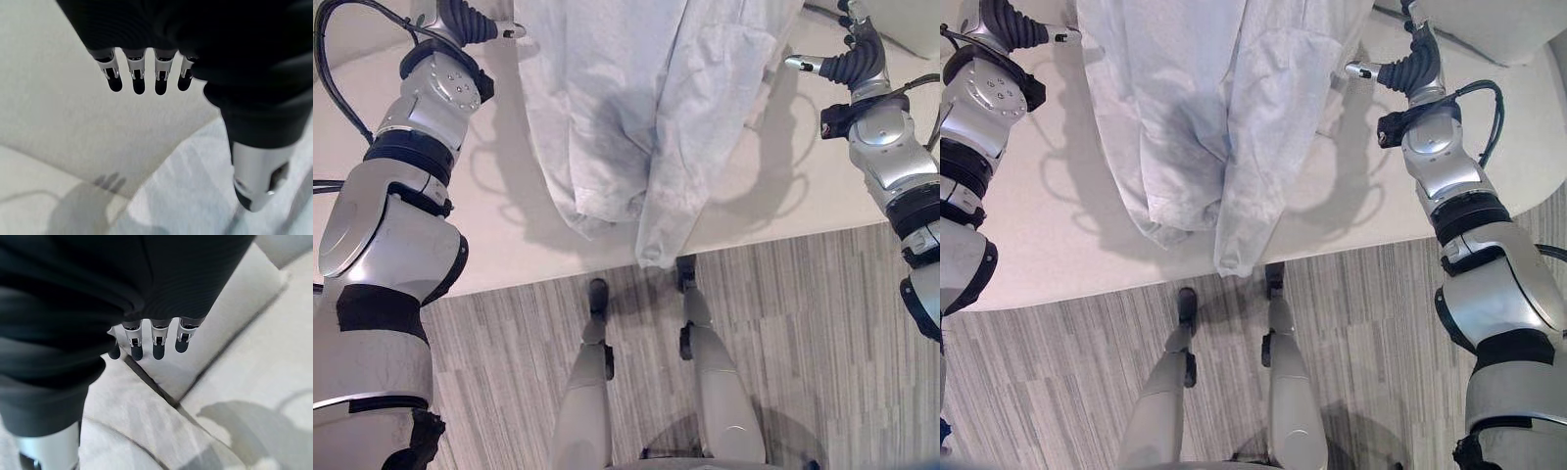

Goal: Hang the clothes on the sofa on the clothes rack.

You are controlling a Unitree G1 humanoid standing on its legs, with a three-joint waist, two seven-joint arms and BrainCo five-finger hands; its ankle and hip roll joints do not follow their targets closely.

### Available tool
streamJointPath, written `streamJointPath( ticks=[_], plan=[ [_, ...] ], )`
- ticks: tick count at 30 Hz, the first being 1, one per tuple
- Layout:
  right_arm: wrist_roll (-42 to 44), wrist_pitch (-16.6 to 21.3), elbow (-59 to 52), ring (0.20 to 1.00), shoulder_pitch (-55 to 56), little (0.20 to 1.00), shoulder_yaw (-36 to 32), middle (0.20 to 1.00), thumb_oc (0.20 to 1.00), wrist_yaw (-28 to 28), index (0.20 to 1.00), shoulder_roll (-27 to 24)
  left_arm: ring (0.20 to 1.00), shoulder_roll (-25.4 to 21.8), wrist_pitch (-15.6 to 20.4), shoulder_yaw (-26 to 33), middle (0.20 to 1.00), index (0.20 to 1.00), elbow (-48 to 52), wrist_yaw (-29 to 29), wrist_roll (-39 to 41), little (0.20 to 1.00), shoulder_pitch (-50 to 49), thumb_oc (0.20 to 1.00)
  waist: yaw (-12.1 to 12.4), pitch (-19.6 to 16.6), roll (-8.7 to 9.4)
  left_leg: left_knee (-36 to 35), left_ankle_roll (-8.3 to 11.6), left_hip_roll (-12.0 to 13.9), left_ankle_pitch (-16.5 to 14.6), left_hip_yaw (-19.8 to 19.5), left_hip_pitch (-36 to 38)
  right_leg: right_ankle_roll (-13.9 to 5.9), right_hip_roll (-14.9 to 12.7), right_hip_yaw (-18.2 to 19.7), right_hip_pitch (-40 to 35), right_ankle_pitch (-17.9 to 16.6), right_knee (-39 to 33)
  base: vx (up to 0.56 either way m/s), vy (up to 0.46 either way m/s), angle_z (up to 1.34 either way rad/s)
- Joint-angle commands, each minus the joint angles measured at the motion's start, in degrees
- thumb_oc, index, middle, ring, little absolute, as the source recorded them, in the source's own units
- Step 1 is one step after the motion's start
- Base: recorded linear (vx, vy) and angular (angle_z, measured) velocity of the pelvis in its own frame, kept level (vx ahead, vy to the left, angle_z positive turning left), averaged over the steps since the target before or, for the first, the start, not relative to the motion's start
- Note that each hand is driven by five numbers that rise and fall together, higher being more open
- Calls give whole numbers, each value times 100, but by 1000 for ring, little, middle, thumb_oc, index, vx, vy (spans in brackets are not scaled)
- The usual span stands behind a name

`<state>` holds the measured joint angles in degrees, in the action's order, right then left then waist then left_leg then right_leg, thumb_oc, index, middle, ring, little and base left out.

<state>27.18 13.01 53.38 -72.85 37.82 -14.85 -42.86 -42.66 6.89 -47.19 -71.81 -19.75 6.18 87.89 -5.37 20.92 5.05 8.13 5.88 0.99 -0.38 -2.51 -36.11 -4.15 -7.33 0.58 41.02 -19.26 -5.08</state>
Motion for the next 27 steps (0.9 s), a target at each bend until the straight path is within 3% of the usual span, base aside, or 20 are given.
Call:
streamJointPath(
  ticks=[1, 9, 21, 23, 27],
  plan=[
    [183, 288, -32, 1000, -645, 1000, 20, 1000, 1000, -236, 1000, -64, 1000, -372, 213, -91, 1000, 1000, -5, -245, 265, 1000, 806, 1000, 76, 215, -177, -1313, -195, -98, 844, -197, 448, -925, 24, 155, -299, 431, 8, 15, 35, 2],
    [358, 370, -49, 1000, -1259, 1000, 315, 1000, 1000, -323, 1000, 59, 1000, -210, 248, -526, 1000, 1000, 18, -325, 364, 1000, 1482, 1000, -7, 279, -183, -1313, -165, -106, 870, -229, 225, -935, 17, 140, -52, 372, 8, 0, 0, 0],
    [265, 450, -551, 1000, -1325, 1000, 463, 1000, 1000, -432, 1000, 260, 1000, -146, 222, -809, 1000, 1000, 73, -429, 395, 1000, 1943, 1000, -146, 312, -181, -1313, -240, -117, 832, -154, 60, -947, 8, 251, 173, 341, 8, 3, 43, -5],
    [190, 491, -746, 1000, -1150, 1000, 385, 1000, 1000, -446, 1000, 309, 1000, -166, 194, -668, 1000, 1000, 119, -504, 369, 1000, 1758, 1000, -208, 278, -81, -946, -333, -185, 637, -144, 51, -917, -18, 379, 57, 370, 8, 17, 63, -13],
    [113, 487, -843, 1000, -986, 1000, 239, 1000, 1000, -467, 1000, 222, 1000, -187, 177, -357, 1000, 1000, 175, -549, 460, 1000, 1418, 1000, -256, 219, -94, -437, -409, -334, 336, -50, -60, -942, -140, 528, -129, 393, 8, 30, 96, -19]
  ],
)
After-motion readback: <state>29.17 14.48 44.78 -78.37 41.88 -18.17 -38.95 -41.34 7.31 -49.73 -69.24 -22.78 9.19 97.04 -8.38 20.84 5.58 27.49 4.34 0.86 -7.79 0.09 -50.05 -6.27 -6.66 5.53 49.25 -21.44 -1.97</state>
